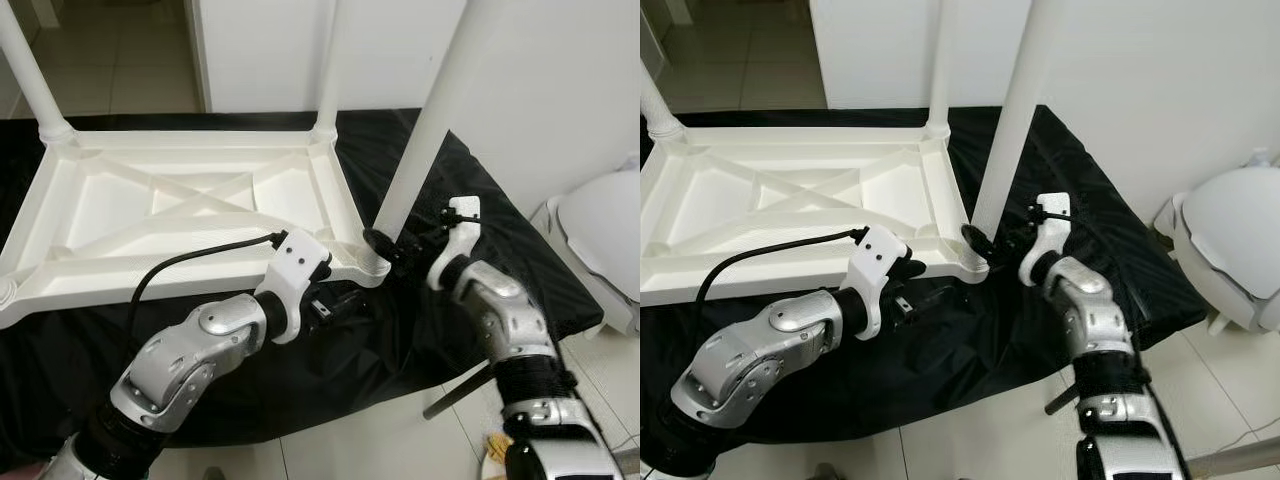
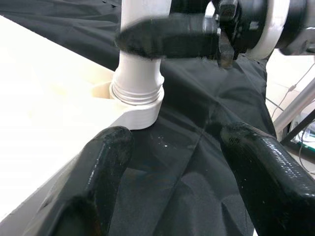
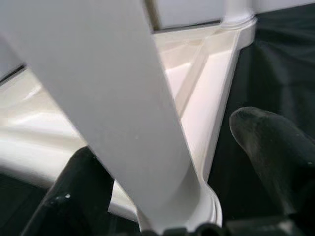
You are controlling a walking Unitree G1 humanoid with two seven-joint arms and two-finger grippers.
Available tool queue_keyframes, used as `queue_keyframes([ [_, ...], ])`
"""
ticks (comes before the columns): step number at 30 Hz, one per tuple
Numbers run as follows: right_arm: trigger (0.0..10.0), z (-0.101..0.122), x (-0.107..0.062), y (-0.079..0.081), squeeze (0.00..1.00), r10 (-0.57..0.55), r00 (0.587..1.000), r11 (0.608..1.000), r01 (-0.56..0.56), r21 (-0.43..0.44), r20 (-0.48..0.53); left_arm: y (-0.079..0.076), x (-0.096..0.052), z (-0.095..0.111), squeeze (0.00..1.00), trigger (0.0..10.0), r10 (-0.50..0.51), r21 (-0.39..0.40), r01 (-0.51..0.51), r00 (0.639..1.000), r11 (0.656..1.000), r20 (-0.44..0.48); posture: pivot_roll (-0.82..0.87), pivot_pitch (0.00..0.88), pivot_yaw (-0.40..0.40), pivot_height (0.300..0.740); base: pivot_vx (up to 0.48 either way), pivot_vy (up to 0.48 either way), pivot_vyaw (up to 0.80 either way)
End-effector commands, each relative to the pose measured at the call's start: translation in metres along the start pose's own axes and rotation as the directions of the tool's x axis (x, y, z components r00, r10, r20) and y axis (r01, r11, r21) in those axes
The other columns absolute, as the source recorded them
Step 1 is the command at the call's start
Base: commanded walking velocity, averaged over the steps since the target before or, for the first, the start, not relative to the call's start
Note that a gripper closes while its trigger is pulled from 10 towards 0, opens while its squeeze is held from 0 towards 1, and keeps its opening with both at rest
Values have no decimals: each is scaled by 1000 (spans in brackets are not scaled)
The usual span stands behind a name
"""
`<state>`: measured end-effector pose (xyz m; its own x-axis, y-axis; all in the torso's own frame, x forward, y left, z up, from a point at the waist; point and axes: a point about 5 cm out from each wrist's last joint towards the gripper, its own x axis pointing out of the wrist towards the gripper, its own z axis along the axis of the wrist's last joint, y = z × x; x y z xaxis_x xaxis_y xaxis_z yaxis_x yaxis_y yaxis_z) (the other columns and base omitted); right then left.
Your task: Building children table
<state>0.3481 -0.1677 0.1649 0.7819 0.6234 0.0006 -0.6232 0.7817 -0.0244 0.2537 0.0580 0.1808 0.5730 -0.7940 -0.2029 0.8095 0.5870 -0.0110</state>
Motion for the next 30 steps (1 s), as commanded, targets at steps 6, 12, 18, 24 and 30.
queue_keyframes([
  [6, 10000, -5, 12, -9, 0, 77, 995, 996, -80, -43, -62, -4, -1, 0, 0, 10000, -102, 3, 102, 995, 995, 0, 16, 39, -70, 740, 0, 0, 0],
  [12, 10000, -6, 25, -7, 0, 81, 994, 995, -84, -47, -79, -4, -2, 1, 0, 10000, -97, 2, 97, 995, 995, 1, 34, 38, -71, 740, 0, 0, 0],
  [18, 10000, -16, 39, 6, 0, 146, 982, 987, -154, -54, -122, -4, -3, 1, 0, 10000, -89, 2, 89, 996, 996, 1, 41, 39, -73, 740, 0, 0, 0],
  [24, 0, -20, 42, 10, 0, 186, 972, 981, -193, -36, -141, -3, -5, 2, 0, 10000, -81, 3, 81, 997, 997, 1, 59, 39, -79, 740, 0, 0, 0],
  [30, 0, -28, 33, 3, 0, 172, 967, 983, -179, -25, -188, -4, -6, 2, 0, 10000, -78, 0, 78, 997, 997, 1, 57, 42, -82, 740, 0, 0, 0],
])
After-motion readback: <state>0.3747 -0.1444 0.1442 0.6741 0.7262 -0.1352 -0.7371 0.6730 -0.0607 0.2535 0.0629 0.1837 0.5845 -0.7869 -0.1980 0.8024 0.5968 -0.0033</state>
